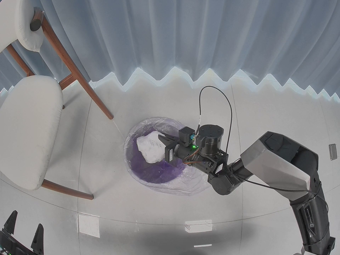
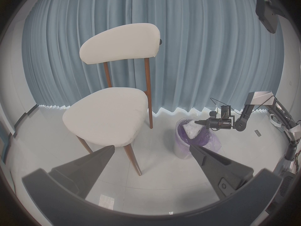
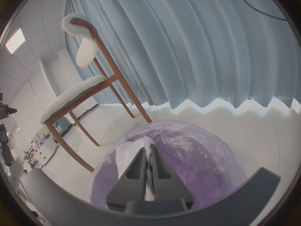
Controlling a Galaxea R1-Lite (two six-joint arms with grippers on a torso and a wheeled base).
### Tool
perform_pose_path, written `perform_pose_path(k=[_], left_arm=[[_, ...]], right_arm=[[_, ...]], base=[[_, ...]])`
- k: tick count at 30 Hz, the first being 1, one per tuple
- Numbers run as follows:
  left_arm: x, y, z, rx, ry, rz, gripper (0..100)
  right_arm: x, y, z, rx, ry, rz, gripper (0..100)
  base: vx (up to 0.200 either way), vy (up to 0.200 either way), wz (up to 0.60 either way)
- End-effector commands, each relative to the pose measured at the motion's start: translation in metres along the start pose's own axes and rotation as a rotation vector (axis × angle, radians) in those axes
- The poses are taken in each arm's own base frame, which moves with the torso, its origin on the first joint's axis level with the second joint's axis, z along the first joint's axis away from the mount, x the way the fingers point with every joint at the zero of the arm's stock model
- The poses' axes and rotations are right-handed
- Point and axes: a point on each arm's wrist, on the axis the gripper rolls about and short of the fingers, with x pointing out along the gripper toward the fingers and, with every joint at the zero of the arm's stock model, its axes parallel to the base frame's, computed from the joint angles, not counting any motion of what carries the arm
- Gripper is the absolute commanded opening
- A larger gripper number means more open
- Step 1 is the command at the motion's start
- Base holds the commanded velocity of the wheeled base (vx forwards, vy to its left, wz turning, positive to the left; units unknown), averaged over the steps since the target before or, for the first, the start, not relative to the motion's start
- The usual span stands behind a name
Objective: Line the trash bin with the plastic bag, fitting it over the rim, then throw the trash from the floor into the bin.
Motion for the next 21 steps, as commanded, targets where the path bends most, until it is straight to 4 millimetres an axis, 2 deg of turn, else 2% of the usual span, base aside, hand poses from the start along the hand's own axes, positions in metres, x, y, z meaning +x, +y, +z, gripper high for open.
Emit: perform_pose_path(k=[1, 2, 6, 8, 9, 10, 13, 14, 15, 17, 18, 19, 20, 21], left_arm=[[0.0, 0.0, -0.004, 0.0, 0.002, 0.001, 100], [0.0, 0.0, -0.004, 0.0, 0.001, 0.001, 100], [0.0, 0.0, -0.004, 0.0, 0.001, 0.001, 100], [0.0, 0.0, -0.004, 0.0, 0.001, 0.001, 100], [0.0, 0.0, -0.004, 0.0, 0.001, 0.001, 100], [0.0, 0.0, -0.004, 0.0, 0.001, 0.001, 100], [0.0, 0.0, -0.004, 0.0, 0.002, 0.001, 100], [0.0, 0.0, -0.004, 0.0, 0.001, 0.001, 100], [0.0, 0.0, -0.004, 0.0, 0.001, 0.001, 100], [0.0, 0.0, -0.004, 0.0, 0.001, 0.001, 100], [0.0, 0.0, -0.004, 0.0, 0.001, 0.001, 100], [0.0, 0.0, -0.004, -0.001, 0.001, 0.001, 100], [0.0, 0.0, -0.004, 0.0, 0.001, 0.001, 100], [0.0, 0.0, -0.004, 0.0, 0.001, 0.001, 100]], right_arm=[[0.003, -0.001, -0.015, 0.007, 0.025, -0.002, 0], [0.003, 0.0, -0.016, 0.007, 0.03, 0.001, 100], [0.003, 0.003, -0.011, 0.014, 0.003, 0.006, 100], [-0.001, 0.004, 0.004, 0.013, -0.038, 0.006, 100], [-0.001, 0.004, 0.004, 0.013, -0.038, 0.006, 100], [-0.009, 0.005, 0.02, 0.01, -0.056, 0.005, 100], [-0.04, 0.01, 0.057, 0.01, -0.09, -0.023, 100], [-0.063, 0.013, 0.076, 0.022, -0.108, -0.051, 100], [-0.075, 0.014, 0.086, 0.034, -0.116, -0.064, 100], [-0.118, 0.015, 0.116, 0.061, -0.147, -0.112, 100], [-0.125, 0.015, 0.12, 0.063, -0.152, -0.121, 100], [-0.162, 0.007, 0.137, 0.063, -0.174, -0.179, 100], [-0.19, 0.001, 0.145, 0.057, -0.183, -0.222, 100], [-0.19, 0.001, 0.145, 0.057, -0.183, -0.222, 100]], base=[[0.0, 0.0, 0.0], [0.0, 0.0, 0.0], [0.0, 0.0, 0.0], [0.0, 0.0, 0.0], [0.0, 0.0, 0.0], [0.0, 0.0, 0.0], [0.0, 0.0, 0.0], [0.0, 0.0, 0.0], [0.0, 0.0, 0.0], [0.0, 0.0, 0.0], [0.0, 0.0, 0.0], [0.0, 0.0, 0.0], [0.0, 0.0, 0.0], [0.0, 0.0, 0.0]])
